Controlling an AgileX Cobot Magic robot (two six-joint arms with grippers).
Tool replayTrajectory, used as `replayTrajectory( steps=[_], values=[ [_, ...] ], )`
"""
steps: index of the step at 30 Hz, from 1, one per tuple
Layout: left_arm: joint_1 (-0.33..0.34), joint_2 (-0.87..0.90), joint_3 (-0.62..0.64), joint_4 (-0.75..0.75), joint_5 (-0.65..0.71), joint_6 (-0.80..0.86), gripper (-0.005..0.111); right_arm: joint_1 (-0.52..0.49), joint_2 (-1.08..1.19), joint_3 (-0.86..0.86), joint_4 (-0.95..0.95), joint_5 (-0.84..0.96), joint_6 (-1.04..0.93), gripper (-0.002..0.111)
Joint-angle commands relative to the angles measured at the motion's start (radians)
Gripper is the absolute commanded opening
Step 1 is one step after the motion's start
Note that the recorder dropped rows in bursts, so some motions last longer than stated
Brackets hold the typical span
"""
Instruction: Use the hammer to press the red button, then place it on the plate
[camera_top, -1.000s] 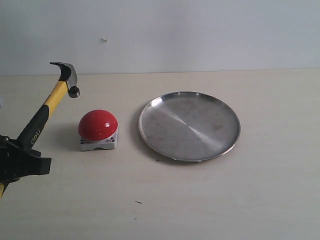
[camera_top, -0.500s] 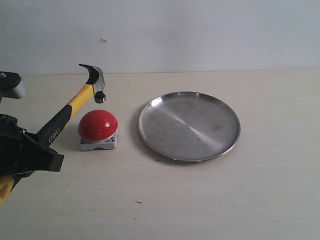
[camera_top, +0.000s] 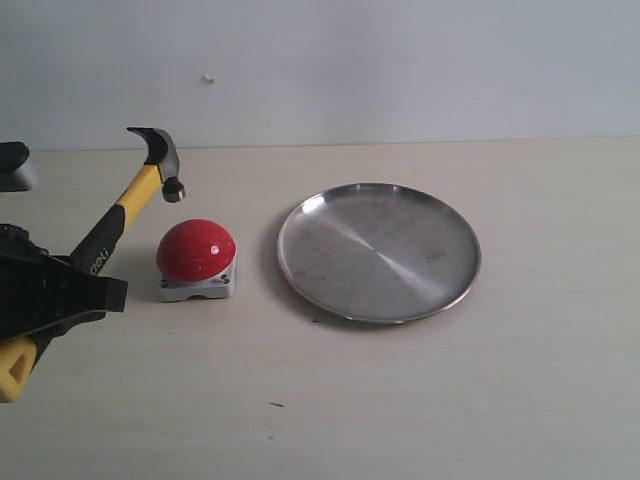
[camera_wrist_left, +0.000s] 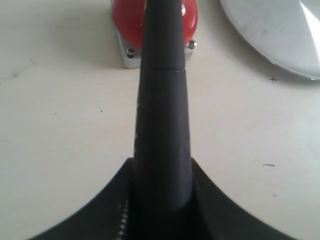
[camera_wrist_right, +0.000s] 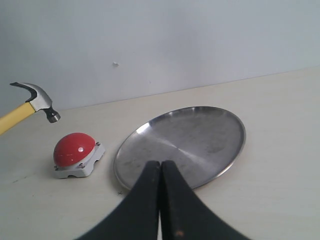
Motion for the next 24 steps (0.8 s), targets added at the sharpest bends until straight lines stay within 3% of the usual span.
replayTrajectory(
  steps=[1,5,24],
  values=[
    [0.015,-0.007,0.001,-0.005,-0.072,0.003,0.0,0.0,-0.007,0.004,-0.002,-0.008,-0.008,0.0],
    [0.015,-0.007,0.033,-0.013,-0.144,0.003,0.0,0.0,-0.007,0.004,-0.002,-0.008,-0.008,0.0],
    [0.015,-0.007,0.019,-0.034,-0.128,0.024,0.0,0.0,-0.007,0.004,-0.002,-0.008,-0.008,0.0]
  ],
)
